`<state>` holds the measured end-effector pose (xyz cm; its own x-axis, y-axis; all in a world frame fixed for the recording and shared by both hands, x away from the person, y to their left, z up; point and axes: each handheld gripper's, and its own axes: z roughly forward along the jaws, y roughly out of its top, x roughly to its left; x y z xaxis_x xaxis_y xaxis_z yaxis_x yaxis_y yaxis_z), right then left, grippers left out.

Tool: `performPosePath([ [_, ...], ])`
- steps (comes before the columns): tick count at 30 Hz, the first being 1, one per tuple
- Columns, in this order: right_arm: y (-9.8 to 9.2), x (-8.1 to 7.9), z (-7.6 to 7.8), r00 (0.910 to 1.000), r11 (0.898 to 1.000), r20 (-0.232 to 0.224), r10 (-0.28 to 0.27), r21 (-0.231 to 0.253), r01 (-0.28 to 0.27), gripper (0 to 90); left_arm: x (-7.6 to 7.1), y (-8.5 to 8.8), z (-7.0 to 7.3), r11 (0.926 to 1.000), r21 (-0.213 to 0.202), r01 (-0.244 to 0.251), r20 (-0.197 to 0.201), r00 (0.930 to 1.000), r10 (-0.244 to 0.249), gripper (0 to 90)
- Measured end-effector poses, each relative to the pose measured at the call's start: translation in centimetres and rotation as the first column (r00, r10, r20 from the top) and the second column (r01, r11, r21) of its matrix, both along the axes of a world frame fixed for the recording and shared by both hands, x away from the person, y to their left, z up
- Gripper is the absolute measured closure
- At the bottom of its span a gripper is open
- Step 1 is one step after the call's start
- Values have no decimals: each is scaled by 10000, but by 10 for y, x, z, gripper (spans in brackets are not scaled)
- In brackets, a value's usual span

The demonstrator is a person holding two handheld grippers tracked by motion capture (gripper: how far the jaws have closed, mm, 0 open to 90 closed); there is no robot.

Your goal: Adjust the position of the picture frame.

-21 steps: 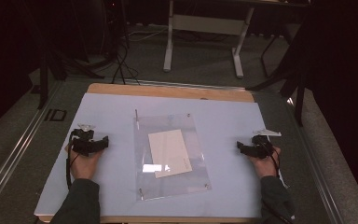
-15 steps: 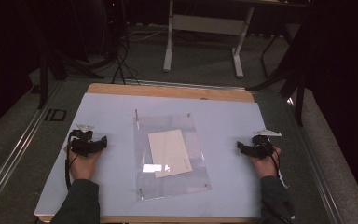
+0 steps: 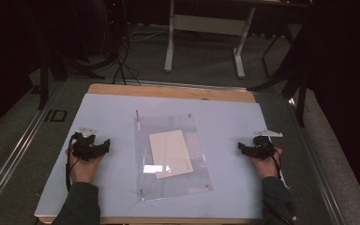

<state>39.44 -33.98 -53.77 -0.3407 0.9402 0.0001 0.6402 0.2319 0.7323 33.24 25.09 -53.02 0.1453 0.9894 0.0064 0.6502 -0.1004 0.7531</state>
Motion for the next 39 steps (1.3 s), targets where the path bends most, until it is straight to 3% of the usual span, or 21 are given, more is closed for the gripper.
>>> performPosePath([
  [8, 4, -2, 3, 9992, 9997, 350, 207, 131, -212, 395, -5, -9, 5, 9994, 27, 341, 174, 9993, -341, 351],
  [10, 13, -2, 9, 9962, 9986, 683, 535, -18, -535, 430, -9, -9, 7, 9993, -50, 372, 224, 9991, -370, 353],
  [14, 24, 1, 14, 9922, 9966, 931, 824, -8, -827, 455, -12, -9, 8, 9992, -90, 398, 268, 9989, -396, 355],
  [19, 49, 12, 23, 9832, 9887, 1150, 1420, 317, -1465, 468, -17, -10, 11, 9981, -205, 582, 364, 9977, -575, 356],
  [26, 79, 22, 32, 9617, 9698, 1344, 2390, 176, -2434, 480, -23, -16, 12, 9953, -89, 967, 474, 9942, -962, 365],
  [31, 93, 30, 36, 9515, 9600, 1429, 2725, 268, -2789, 496, -24, -18, 13, 9919, -340, 1224, 490, 9915, -1207, 364],
  [39, 109, 37, 35, 9396, 9462, 1524, 3064, 594, -3181, 522, -30, -23, 14, 9896, -282, 1409, 586, 9885, -1391, 361],
])
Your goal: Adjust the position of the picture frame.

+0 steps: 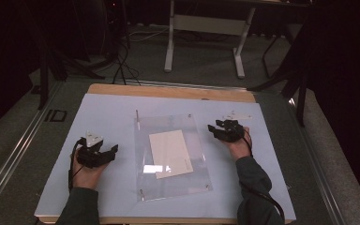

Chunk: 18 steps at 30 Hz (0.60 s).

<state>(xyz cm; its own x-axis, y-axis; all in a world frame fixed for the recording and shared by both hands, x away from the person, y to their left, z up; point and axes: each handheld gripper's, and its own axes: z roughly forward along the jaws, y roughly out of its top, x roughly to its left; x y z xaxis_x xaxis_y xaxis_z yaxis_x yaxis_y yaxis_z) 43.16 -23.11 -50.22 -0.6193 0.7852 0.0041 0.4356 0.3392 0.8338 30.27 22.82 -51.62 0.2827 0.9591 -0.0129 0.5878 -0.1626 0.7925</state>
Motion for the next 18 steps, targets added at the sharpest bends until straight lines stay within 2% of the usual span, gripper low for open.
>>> performPosePath([
  [14, 29, 8, 5, 9981, 9976, 63, 616, -328, -614, 535, -8, -10, 1, 9986, 389, 368, 27, 9993, -369, 356],
  [18, 38, 12, 6, 9962, 9954, 138, 855, -449, -848, 551, -10, -11, 2, 9985, 342, 428, 43, 9991, -430, 362],
])
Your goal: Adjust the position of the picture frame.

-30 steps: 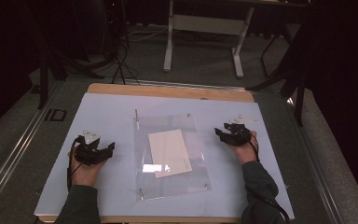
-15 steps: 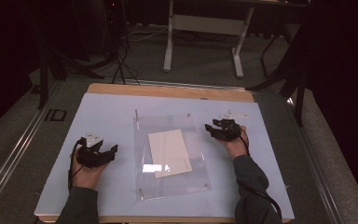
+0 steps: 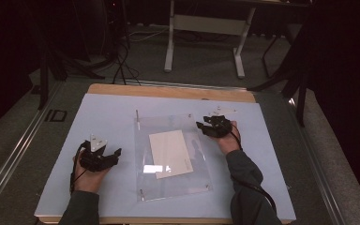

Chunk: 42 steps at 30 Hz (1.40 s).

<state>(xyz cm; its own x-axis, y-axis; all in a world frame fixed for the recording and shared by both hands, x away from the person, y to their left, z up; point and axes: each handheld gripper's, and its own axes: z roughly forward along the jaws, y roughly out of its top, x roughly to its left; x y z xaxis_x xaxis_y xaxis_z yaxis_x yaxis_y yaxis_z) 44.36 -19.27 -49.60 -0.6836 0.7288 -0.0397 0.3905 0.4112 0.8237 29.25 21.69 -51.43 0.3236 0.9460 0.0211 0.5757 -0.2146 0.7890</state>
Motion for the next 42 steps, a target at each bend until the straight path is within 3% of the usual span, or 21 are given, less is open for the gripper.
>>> performPosePath([
  [11, 27, 9, 7, 9984, 9984, 165, 535, 184, -538, 601, -8, -5, 0, 9996, 69, 274, 4, 9996, -274, 382],
  [22, 53, 18, 8, 9955, 9955, 104, 942, 77, -943, 606, -17, -8, 0, 9986, 101, 518, 11, 9987, -518, 381],
  [27, 69, 23, 9, 9929, 9930, 131, 1180, 60, -1181, 608, -21, -9, -1, 9956, 66, 938, 138, 9955, -939, 380],
  [33, 84, 27, 10, 9897, 9897, 88, 1431, -32, -1430, 617, -26, -11, 0, 9945, 43, 1042, 140, 9945, -1042, 380],
  [42, 95, 30, 12, 9866, 9867, 69, 1627, 8, -1627, 630, -37, -16, 0, 9900, 2, 1409, 225, 9898, -1409, 381],
])
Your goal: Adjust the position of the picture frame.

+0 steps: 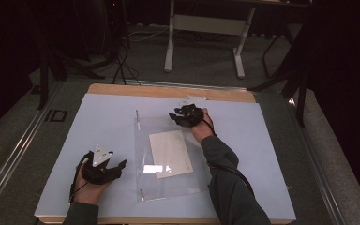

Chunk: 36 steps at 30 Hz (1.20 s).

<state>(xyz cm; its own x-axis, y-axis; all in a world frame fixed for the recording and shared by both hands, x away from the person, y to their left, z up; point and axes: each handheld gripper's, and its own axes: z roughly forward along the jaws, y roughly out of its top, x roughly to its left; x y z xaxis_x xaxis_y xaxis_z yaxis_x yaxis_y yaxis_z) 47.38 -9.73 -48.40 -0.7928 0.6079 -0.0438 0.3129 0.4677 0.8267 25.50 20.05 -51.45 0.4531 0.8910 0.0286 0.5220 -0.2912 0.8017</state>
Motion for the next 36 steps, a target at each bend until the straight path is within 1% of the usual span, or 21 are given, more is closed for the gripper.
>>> performPosePath([
  [3, 6, 2, -1, 10000, 10000, -29, 76, -1, -76, 650, -5, -2, -2, 9996, -92, 258, 36, 9997, -258, 382],
  [9, 13, 5, -2, 9999, 9999, -57, 134, 34, -134, 658, -8, -5, -4, 9985, -200, 512, -20, 9987, -512, 385],
  [12, 15, 6, -1, 9999, 9999, -66, 107, 27, -107, 662, -12, -8, -5, 9972, -164, 731, -16, 9973, -732, 386],
  [14, 16, 6, 0, 9999, 10000, -74, 91, 36, -91, 668, -13, -10, -7, 9962, -185, 846, -63, 9964, -847, 386],
  [15, 16, 6, 1, 9999, 10000, -75, 81, 38, -81, 674, -13, -10, -8, 9958, -128, 902, -130, 9958, -903, 386],
  [16, 17, 6, 2, 10000, 10000, -54, 70, 61, -70, 679, -12, -10, -9, 9959, -92, 895, -155, 9959, -896, 386],
  [18, 18, 5, 5, 9999, 9999, -8, 105, 99, -104, 688, -13, -10, -8, 9957, -215, 903, -161, 9957, -907, 388],
  [22, 18, 4, 7, 10000, 9999, 27, 88, 83, -88, 704, -15, -11, -8, 9953, -279, 931, -126, 9955, -935, 391],
  [23, 18, 5, 7, 10000, 9999, 14, 84, 93, -85, 706, -18, -11, -8, 9944, -265, 1026, -148, 9946, -1030, 391],
  [27, 19, 5, 7, 10000, 9999, 59, 37, 126, -37, 725, -21, -12, -10, 9917, -110, 1282, -196, 9915, -1284, 398],
  [28, 19, 5, 7, 10000, 9999, 59, 37, 126, -37, 725, -21, -12, -10, 9917, -110, 1282, -196, 9915, -1284, 398],
  [29, 20, 5, 7, 10000, 10000, 24, -18, 98, 18, 735, -22, -13, -10, 9892, -132, 1459, -243, 9890, -1462, 398],
  [31, 22, 4, 7, 10000, 10000, 24, 29, 88, -29, 764, -23, -14, -10, 9859, -188, 1660, -230, 9858, -1664, 400],
  [33, 24, 4, 7, 10000, 10000, 19, 69, 63, -69, 784, -26, -17, -10, 9824, -151, 1859, -221, 9823, -1862, 400],
  [36, 27, 5, 6, 10000, 10000, 11, 45, -1, -45, 794, -29, -20, -11, 9788, -127, 2044, -305, 9783, -2047, 406],
])
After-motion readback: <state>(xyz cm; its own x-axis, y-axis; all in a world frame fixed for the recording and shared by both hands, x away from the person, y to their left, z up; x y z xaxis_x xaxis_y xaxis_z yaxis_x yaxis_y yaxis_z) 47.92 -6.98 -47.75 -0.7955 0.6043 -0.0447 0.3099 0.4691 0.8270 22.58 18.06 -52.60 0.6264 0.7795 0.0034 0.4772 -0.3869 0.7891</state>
